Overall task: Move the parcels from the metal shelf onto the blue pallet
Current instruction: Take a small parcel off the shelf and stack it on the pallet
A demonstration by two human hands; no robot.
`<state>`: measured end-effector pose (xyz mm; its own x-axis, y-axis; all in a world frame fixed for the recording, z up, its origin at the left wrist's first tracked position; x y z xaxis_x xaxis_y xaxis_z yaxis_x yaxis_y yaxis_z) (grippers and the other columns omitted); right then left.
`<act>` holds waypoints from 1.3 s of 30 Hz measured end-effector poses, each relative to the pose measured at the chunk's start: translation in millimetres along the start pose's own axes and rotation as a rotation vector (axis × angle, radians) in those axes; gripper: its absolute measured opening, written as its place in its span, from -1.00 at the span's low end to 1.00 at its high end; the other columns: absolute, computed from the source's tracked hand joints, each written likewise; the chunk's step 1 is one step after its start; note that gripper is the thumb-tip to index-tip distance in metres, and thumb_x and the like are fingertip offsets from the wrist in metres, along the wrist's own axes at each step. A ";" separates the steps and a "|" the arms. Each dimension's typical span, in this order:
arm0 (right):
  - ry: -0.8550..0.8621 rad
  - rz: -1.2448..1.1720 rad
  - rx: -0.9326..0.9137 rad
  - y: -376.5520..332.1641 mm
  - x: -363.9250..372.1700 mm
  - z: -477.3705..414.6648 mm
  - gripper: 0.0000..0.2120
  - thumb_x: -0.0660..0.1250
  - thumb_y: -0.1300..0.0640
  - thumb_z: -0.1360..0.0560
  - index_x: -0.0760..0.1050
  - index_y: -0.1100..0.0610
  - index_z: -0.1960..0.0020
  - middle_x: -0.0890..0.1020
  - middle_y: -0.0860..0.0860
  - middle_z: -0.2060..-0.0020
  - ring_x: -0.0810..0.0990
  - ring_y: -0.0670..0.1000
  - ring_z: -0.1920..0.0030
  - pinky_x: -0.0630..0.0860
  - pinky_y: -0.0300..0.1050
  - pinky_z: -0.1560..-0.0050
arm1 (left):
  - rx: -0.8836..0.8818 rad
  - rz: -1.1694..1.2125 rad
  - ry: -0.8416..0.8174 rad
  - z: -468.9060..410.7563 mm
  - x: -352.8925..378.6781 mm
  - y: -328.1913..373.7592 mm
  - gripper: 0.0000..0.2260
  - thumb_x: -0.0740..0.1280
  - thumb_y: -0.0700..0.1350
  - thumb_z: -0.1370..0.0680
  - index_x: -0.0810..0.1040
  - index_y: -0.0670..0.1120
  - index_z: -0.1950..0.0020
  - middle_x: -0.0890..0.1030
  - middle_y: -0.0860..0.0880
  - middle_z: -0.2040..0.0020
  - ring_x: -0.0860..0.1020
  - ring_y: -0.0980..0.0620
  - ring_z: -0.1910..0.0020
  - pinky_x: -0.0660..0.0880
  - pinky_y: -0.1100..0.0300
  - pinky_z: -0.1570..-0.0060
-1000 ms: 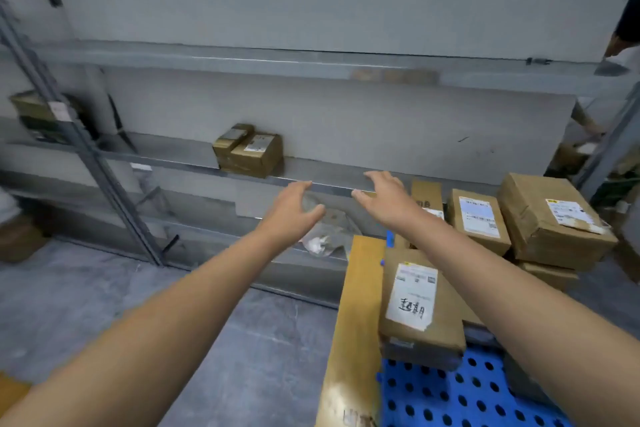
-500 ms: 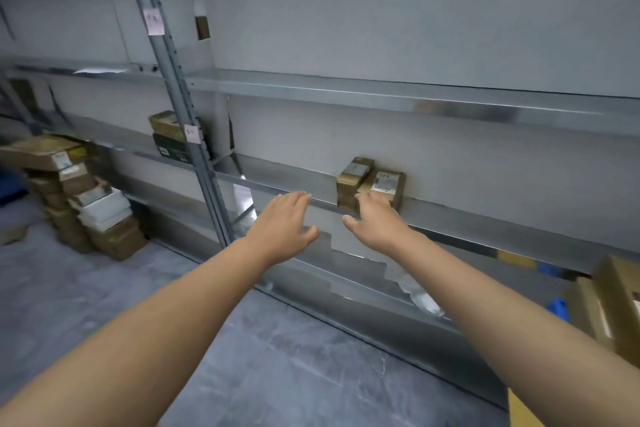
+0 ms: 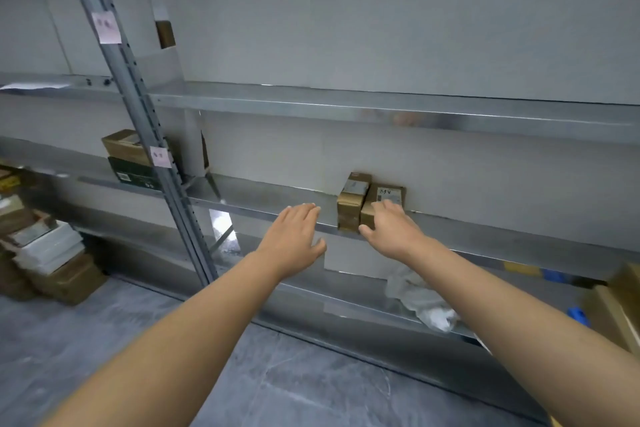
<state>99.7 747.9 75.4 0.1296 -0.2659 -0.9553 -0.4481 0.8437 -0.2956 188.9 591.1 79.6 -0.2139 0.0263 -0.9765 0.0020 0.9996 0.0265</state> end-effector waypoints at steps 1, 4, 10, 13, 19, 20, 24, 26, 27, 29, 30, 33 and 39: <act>0.000 0.000 0.009 2.8 1.2 -9.3 -0.51 0.18 -0.06 -0.58 0.29 0.24 -0.37 0.38 0.15 -0.29 0.31 0.16 -0.35 0.33 0.04 -0.30 | 0.006 -0.010 -0.002 -10.4 2.2 -3.6 -0.43 0.17 0.07 -0.60 0.15 -0.13 -0.55 0.22 -0.06 -0.54 0.17 -0.01 -0.52 -0.01 0.09 -0.52; -0.008 -0.004 0.035 11.7 4.3 -43.9 -0.50 0.18 -0.03 -0.57 0.28 0.25 -0.39 0.37 0.16 -0.32 0.30 0.17 -0.37 0.33 0.07 -0.34 | 0.038 -0.046 0.006 -45.5 11.2 -13.2 -0.43 0.16 0.07 -0.60 0.16 -0.14 -0.55 0.24 -0.06 -0.53 0.18 -0.01 -0.51 0.00 0.07 -0.52; -0.023 -0.066 0.077 37.2 12.0 -130.1 -0.51 0.18 -0.02 -0.57 0.30 0.26 -0.37 0.37 0.18 -0.30 0.30 0.20 -0.35 0.32 0.07 -0.33 | 0.061 -0.065 -0.067 -129.3 50.6 -33.5 -0.42 0.14 0.07 -0.61 0.12 -0.14 -0.56 0.21 -0.06 -0.54 0.14 -0.01 -0.53 -0.02 0.08 -0.53; -0.057 -0.112 0.104 54.9 23.3 -171.8 -0.50 0.19 -0.02 -0.57 0.29 0.26 -0.39 0.37 0.17 -0.31 0.31 0.19 -0.36 0.31 0.07 -0.34 | 0.053 -0.051 -0.068 -175.8 72.4 -41.4 -0.45 0.14 0.07 -0.62 0.16 -0.15 -0.55 0.24 -0.08 -0.53 0.18 -0.02 -0.51 0.01 0.11 -0.52; -0.112 -0.380 0.284 83.6 58.8 -234.8 -0.56 0.20 0.07 -0.58 0.32 0.30 -0.37 0.45 0.23 -0.29 0.43 0.19 -0.30 0.39 -0.04 -0.20 | -0.017 0.058 -0.082 -234.0 126.8 -54.8 -0.50 0.13 0.04 -0.64 0.21 -0.16 -0.52 0.30 -0.10 -0.49 0.25 -0.04 -0.47 0.09 0.11 -0.49; -0.110 -0.434 0.322 86.8 66.7 -240.7 -0.62 0.20 0.08 -0.58 0.37 0.29 -0.31 0.51 0.22 -0.22 0.51 0.16 -0.19 0.43 -0.07 -0.07 | -0.054 0.098 -0.115 -238.3 139.5 -56.9 -0.49 0.12 0.04 -0.64 0.19 -0.18 -0.53 0.30 -0.12 -0.49 0.25 -0.05 -0.47 0.10 0.10 -0.49; -0.133 -0.470 0.329 87.8 89.6 -260.2 -0.70 0.18 0.11 -0.59 0.50 0.25 -0.21 0.62 0.17 -0.08 0.59 0.14 -0.06 0.42 -0.17 0.08 | -0.169 0.256 -0.233 -247.6 184.4 -63.1 -0.47 0.10 0.06 -0.65 0.14 -0.20 -0.54 0.27 -0.16 -0.51 0.24 -0.09 -0.48 0.13 0.07 -0.48; -0.142 -0.469 0.336 87.5 95.2 -271.8 -0.69 0.17 0.10 -0.60 0.53 0.24 -0.22 0.63 0.18 -0.09 0.59 0.15 -0.07 0.49 -0.11 0.01 | -0.222 0.362 -0.229 -258.1 193.5 -68.6 -0.49 0.12 0.03 -0.65 0.16 -0.19 -0.54 0.30 -0.16 -0.49 0.27 -0.09 -0.46 0.17 0.06 -0.46; -0.146 -0.472 0.352 87.8 98.1 -278.1 -0.68 0.16 0.10 -0.61 0.53 0.25 -0.23 0.62 0.19 -0.12 0.58 0.16 -0.11 0.50 -0.08 -0.07 | -0.250 0.410 -0.233 -264.8 197.2 -71.9 -0.50 0.13 0.02 -0.65 0.18 -0.19 -0.53 0.32 -0.16 -0.47 0.28 -0.10 -0.45 0.21 0.06 -0.44; -0.158 -0.481 0.382 85.7 102.7 -288.9 -0.66 0.14 0.11 -0.62 0.49 0.23 -0.29 0.58 0.20 -0.20 0.55 0.16 -0.19 0.47 -0.08 -0.16 | -0.273 0.485 -0.260 -278.8 205.3 -77.1 -0.53 0.15 0.00 -0.65 0.23 -0.18 -0.51 0.36 -0.18 -0.43 0.33 -0.13 -0.42 0.28 0.04 -0.39; -0.156 -0.500 0.402 84.7 106.8 -296.1 -0.67 0.14 0.12 -0.62 0.47 0.22 -0.31 0.56 0.19 -0.22 0.54 0.15 -0.21 0.46 -0.09 -0.16 | -0.260 0.527 -0.285 -287.7 212.1 -78.6 -0.56 0.15 -0.01 -0.65 0.26 -0.18 -0.48 0.40 -0.19 -0.40 0.37 -0.16 -0.39 0.32 0.04 -0.35; -0.139 -0.565 0.437 78.4 117.3 -310.5 -0.70 0.15 0.19 -0.60 0.49 0.23 -0.27 0.58 0.20 -0.19 0.56 0.15 -0.16 0.47 -0.14 -0.05 | -0.290 0.738 -0.353 -305.5 231.7 -81.1 -0.65 0.18 -0.06 -0.64 0.35 -0.16 -0.40 0.51 -0.18 -0.28 0.48 -0.17 -0.28 0.39 0.20 -0.12; -0.171 -0.553 0.469 58.4 137.0 -315.9 -0.65 0.07 0.17 -0.63 0.39 0.24 -0.36 0.50 0.22 -0.29 0.49 0.18 -0.27 0.45 -0.02 -0.26 | -0.483 1.130 -0.318 -299.4 248.5 -101.2 -0.75 0.26 -0.03 -0.61 0.30 0.04 -0.25 0.54 -0.05 -0.16 0.50 -0.01 -0.11 0.43 0.13 -0.09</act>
<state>-188.2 613.5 -69.6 0.3795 -0.6657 -0.6425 0.1419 0.7281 -0.6706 -156.9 495.4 -101.7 -0.0819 0.9273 -0.3652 -0.3398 0.3184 0.8849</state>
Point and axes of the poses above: each hand's wrist, its own z-axis away from the middle knuckle, its own x-axis out of the palm, y = z × x, the point moved 5 cm from there along -z, towards the middle knuckle
